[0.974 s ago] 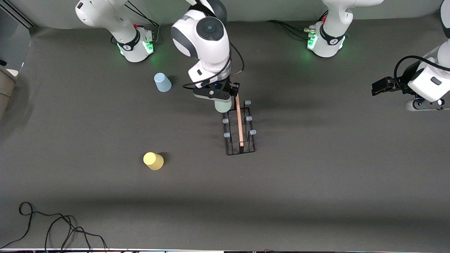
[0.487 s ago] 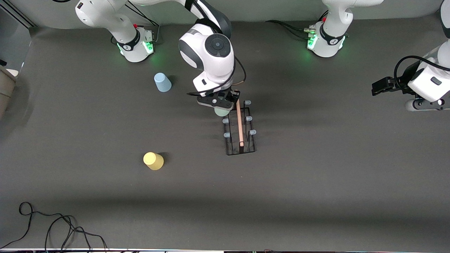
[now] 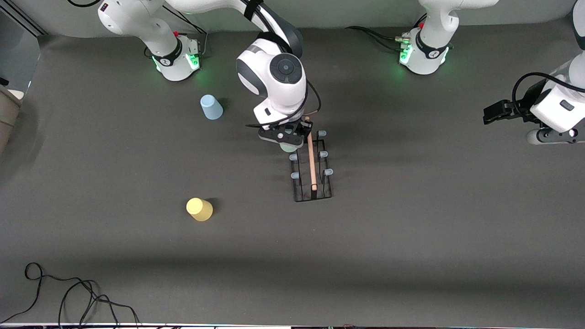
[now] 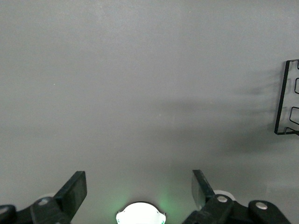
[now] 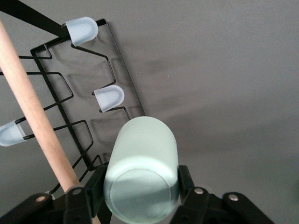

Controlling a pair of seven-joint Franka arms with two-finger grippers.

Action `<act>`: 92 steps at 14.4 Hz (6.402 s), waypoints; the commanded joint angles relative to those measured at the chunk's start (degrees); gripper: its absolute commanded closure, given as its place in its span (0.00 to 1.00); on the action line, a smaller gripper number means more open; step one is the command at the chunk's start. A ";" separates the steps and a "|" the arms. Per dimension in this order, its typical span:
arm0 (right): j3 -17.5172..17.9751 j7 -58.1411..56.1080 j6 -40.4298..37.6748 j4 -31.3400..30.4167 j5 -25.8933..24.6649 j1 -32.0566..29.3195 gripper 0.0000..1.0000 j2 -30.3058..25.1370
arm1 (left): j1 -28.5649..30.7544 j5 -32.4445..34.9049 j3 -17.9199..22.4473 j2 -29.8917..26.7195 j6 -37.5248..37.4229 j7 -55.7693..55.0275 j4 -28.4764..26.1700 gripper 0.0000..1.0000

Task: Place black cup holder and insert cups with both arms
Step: 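Lower the green cup onto a rack peg and open the right gripper, then move the right gripper to the yellow cup and grasp it, then lift the yellow cup and carry it over the rack with the right gripper, then lower the yellow cup onto a rack peg and open the right gripper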

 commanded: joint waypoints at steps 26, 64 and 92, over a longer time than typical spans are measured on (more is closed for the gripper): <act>-29.89 -53.61 23.53 -25.32 4.60 -6.28 0.00 -8.90 | -0.16 -0.19 0.30 -0.57 0.34 0.89 -0.35 0.00; -31.21 -50.41 -10.30 12.46 19.21 -2.88 0.75 2.97 | -0.07 -0.19 0.30 -0.49 0.34 0.89 -0.35 0.00; -22.68 -11.53 -6.35 28.47 16.31 5.66 0.78 19.85 | -0.07 -0.19 0.30 -0.49 0.34 0.89 -0.35 0.00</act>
